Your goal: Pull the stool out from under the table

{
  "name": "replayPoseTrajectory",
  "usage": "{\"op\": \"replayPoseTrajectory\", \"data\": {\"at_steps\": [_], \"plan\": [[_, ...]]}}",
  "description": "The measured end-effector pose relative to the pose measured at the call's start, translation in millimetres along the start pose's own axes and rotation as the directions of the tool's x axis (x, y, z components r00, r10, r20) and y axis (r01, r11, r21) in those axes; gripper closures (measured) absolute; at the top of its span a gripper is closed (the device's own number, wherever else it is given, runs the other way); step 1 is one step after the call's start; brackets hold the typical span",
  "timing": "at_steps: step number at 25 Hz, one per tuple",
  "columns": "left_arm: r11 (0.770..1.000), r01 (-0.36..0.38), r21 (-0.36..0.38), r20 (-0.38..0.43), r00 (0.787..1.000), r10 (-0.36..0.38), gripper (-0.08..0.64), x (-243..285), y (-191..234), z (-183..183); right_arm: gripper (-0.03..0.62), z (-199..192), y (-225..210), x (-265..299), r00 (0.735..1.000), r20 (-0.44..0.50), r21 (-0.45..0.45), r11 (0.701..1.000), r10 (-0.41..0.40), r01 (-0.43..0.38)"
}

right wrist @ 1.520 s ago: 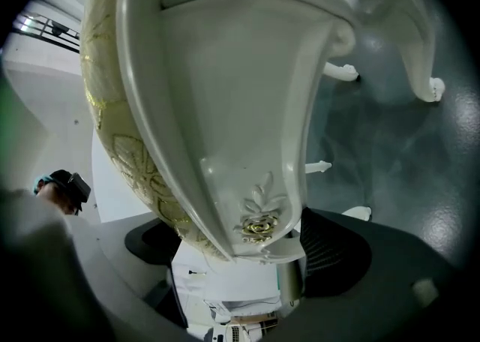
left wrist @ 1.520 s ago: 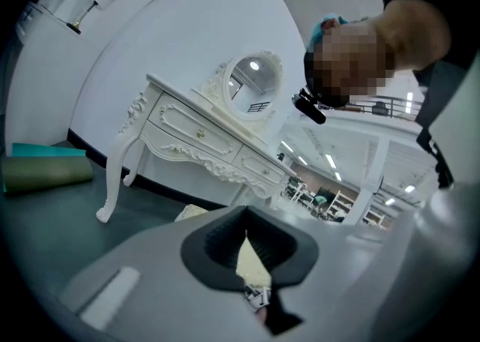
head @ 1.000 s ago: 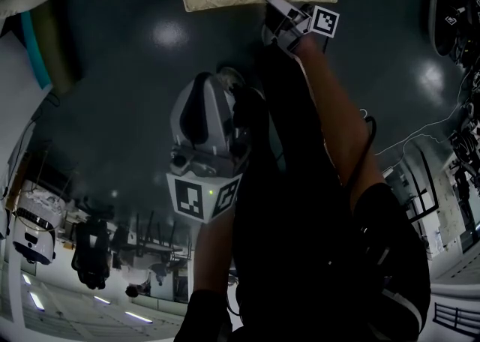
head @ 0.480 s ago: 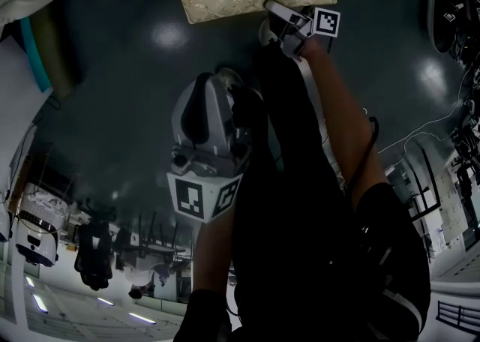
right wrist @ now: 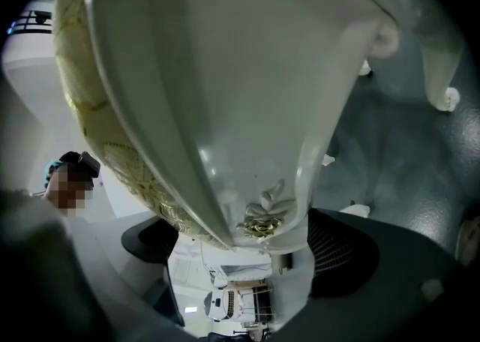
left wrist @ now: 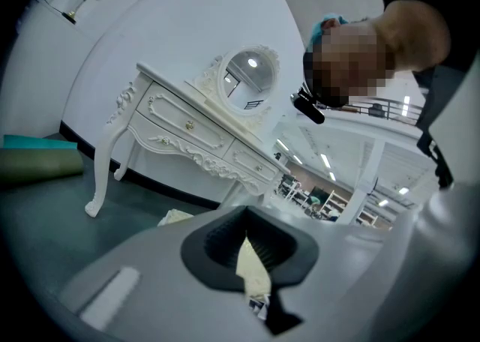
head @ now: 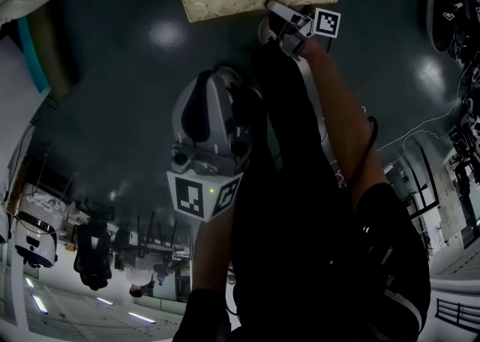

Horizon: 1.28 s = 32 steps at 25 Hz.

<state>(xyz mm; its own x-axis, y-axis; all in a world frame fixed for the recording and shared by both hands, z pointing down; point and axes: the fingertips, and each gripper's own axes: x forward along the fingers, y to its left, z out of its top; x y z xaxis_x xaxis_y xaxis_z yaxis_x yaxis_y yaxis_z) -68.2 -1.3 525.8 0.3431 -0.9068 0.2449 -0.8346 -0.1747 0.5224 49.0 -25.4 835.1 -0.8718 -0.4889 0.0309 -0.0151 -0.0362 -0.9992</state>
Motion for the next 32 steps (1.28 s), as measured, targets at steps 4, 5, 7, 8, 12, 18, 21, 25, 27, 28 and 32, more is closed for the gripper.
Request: {"op": "replayPoseTrajectory", "data": {"at_steps": [4,5,7,8,12,18,21,25,27,28,32], "plan": [[1.0,0.002,-0.002,0.001,1.0,-0.002,0.551,-3.2,2.1,0.6,0.052,1.3,-0.1,-1.4,0.999,0.037,-0.003,1.0,-0.001,0.001],[1.0,0.002,-0.001,0.002,1.0,-0.002,0.551,-4.4,2.3,1.0,0.05,1.6,0.4,-1.6,0.999,0.045,-0.004,1.0,0.0,0.001],[1.0,0.003,-0.001,0.002,1.0,-0.003,0.549,-7.2,2.9,2.4,0.048,0.7,2.0,-2.3,0.998,0.061,-0.008,1.0,0.0,0.001],[1.0,0.003,0.0,0.003,1.0,-0.003,0.551,-8.8,3.7,3.1,0.048,-0.4,2.7,-2.6,0.998,0.066,-0.013,1.0,0.0,0.001],[1.0,0.002,0.002,0.011,1.0,-0.002,0.551,-15.2,8.9,7.2,0.041,-5.1,5.8,-2.5,0.996,0.094,-0.015,1.0,-0.001,0.002],[1.0,0.007,-0.001,0.025,1.0,-0.007,0.551,-27.7,12.6,18.6,0.041,-17.5,13.6,-3.7,0.994,0.107,-0.018,0.999,-0.028,0.03],[1.0,0.02,0.003,0.034,0.999,-0.02,0.551,-33.5,7.9,27.1,0.043,-22.8,19.1,-9.2,0.992,0.113,-0.005,0.999,-0.046,0.047],[0.999,0.03,0.011,0.047,0.998,-0.03,0.551,-42.7,-1.7,39.8,0.121,-31.8,35.0,-17.4,0.992,0.117,0.002,0.999,-0.048,0.049],[0.999,0.033,0.015,0.051,0.998,-0.034,0.551,-48.2,-6.0,48.0,0.167,-34.4,43.6,-21.8,0.988,0.142,0.011,0.999,-0.054,0.053],[0.999,0.036,0.016,0.053,0.998,-0.037,0.551,-50.9,-8.6,52.5,0.187,-35.3,48.3,-23.7,0.987,0.152,0.013,0.998,-0.06,0.059],[0.998,0.052,0.022,0.061,0.997,-0.053,0.551,-63.8,-20.6,69.5,0.353,-40.5,66.3,-33.1,0.976,0.185,-0.011,0.993,-0.114,0.118]]}}
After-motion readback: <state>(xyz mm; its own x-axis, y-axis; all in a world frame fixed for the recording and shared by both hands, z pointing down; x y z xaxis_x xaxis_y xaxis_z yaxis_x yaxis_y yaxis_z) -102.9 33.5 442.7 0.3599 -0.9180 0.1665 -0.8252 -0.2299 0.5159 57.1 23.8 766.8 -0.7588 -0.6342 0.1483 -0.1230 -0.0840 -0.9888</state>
